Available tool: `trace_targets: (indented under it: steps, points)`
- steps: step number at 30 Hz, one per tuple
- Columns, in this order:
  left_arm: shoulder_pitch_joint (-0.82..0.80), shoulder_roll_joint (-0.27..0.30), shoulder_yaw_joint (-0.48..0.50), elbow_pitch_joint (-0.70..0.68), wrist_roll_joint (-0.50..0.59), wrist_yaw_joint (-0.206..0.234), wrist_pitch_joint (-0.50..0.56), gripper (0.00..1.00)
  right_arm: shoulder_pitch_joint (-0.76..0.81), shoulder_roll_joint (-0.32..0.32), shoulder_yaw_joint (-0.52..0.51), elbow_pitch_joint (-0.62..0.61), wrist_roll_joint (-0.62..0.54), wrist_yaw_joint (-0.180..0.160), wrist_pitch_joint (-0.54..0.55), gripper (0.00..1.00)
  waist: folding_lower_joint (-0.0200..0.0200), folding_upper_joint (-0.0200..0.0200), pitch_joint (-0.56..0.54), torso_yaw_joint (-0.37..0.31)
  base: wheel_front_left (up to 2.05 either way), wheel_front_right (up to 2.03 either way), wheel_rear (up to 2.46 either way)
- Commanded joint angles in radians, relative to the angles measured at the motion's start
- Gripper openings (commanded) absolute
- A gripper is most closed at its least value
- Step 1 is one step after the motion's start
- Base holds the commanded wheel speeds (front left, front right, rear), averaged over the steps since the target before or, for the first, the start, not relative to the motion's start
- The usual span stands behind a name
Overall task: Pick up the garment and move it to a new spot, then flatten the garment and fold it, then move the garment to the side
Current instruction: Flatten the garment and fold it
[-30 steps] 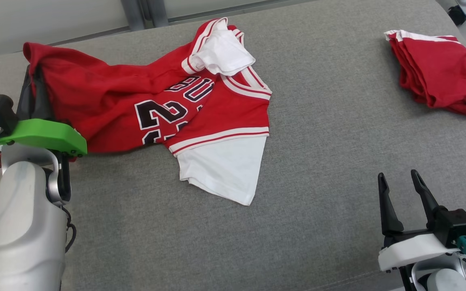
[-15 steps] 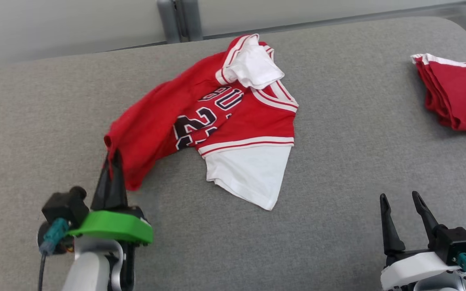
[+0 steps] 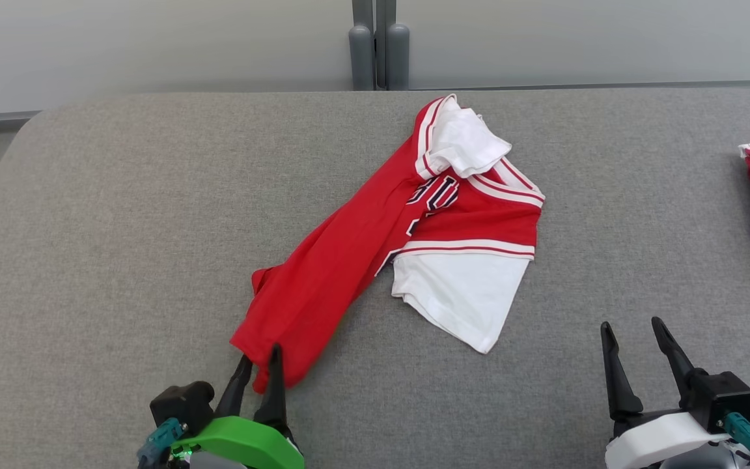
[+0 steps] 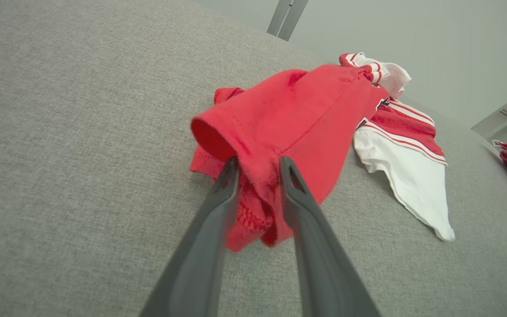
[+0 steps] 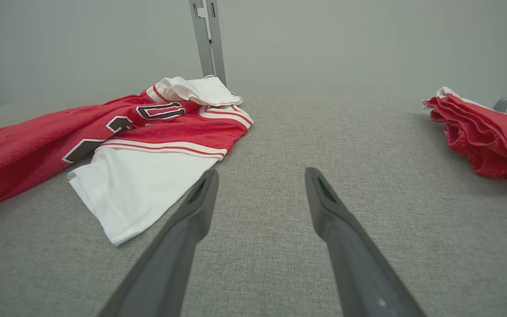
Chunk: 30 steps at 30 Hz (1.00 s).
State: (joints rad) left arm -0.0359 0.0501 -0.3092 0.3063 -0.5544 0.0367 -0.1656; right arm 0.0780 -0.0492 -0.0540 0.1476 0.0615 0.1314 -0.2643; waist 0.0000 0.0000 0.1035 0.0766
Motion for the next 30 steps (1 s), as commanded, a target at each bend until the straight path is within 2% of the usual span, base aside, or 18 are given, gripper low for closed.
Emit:
trace_targets:
  steps: [1,9,15,22,28,30]
  points:
    - [-0.011,0.002,-0.002,0.007,-0.006,0.008,-0.011,1.0,0.01,-0.003,-0.001,0.003,0.007,-0.002,0.0,1.0,0.0,0.0,-0.002,0.004,0.0,0.0,0.0]
    - [0.063,0.007,-0.026,-0.001,0.008,0.045,-0.007,1.0,0.016,-0.003,-0.003,0.004,0.011,-0.002,0.0,1.0,0.0,0.0,0.001,0.001,0.0,0.0,0.0]
    - [0.1,0.006,-0.045,-0.061,0.005,0.061,0.018,1.0,0.018,-0.003,-0.007,0.005,0.004,-0.002,0.0,1.0,0.0,0.0,-0.004,0.001,0.0,0.0,0.0]
    - [0.087,0.012,-0.047,-0.091,-0.006,0.068,0.038,1.0,0.015,-0.003,0.002,0.005,-0.002,-0.002,0.0,1.0,0.0,0.0,-0.003,0.0,0.0,0.0,0.0]
    - [0.07,0.009,-0.061,-0.097,-0.028,0.053,0.046,1.0,0.01,-0.003,0.002,0.005,-0.001,-0.002,0.0,1.0,0.0,0.0,0.0,-0.013,0.0,0.0,0.0]
    - [0.062,0.009,-0.062,-0.091,-0.03,0.055,0.044,0.97,0.012,-0.003,0.005,0.006,0.0,-0.002,0.0,1.0,0.0,0.0,0.002,-0.018,0.0,0.0,0.0]
